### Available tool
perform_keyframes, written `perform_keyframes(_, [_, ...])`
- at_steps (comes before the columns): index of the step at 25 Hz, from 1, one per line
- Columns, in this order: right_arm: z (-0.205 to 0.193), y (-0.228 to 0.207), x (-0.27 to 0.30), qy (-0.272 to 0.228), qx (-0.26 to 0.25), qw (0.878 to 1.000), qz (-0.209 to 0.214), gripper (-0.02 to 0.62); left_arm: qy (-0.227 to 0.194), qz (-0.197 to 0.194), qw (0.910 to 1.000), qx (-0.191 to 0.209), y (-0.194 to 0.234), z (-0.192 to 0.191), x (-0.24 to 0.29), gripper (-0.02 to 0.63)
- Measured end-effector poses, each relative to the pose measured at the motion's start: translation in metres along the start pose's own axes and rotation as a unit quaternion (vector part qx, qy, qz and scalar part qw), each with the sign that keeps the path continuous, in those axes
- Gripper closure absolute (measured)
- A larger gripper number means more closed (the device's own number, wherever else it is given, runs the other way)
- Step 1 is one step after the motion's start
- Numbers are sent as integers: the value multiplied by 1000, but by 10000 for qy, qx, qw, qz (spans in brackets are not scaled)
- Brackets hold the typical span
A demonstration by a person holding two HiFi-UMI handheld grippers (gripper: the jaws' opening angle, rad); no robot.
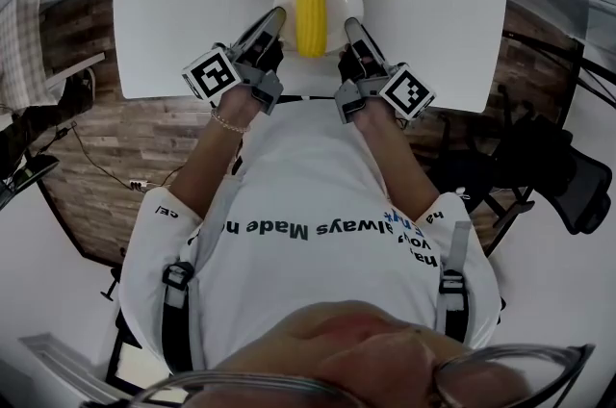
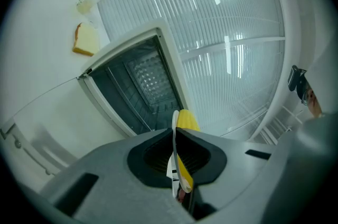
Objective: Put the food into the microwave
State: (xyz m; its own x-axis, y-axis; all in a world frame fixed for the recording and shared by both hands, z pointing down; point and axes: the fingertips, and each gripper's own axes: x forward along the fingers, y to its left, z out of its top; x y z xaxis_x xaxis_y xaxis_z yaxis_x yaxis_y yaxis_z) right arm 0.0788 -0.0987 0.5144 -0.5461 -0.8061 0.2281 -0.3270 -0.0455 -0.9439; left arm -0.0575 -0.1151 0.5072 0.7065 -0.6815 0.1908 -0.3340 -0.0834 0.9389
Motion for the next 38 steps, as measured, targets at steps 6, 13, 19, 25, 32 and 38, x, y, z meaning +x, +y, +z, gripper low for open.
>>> perform_keyframes(6, [1,-28,29,36,74,9999,-143,572,96,146,9998,115,34,10,19,588])
perform_keyframes(13, [2,-54,59,55,24,9995,-326,572,126,211,9997,77,67,26,36,588])
perform_keyframes(19, [2,-69,64,2,68,9991,-428,572,92,263,9994,189,80,26,44,588])
perform_keyframes(25, [4,-70,69,-83,-17,9996,-266,572,59,249,9993,255,84,26,47,588])
perform_keyframes(32, [11,-80,92,-130,51,9992,-362,572,36,334,9993,143,101,41,63,588])
perform_keyframes(38, [19,-93,110,-173,134,9987,-457,572,43,430,9991,6,120,50,79,588])
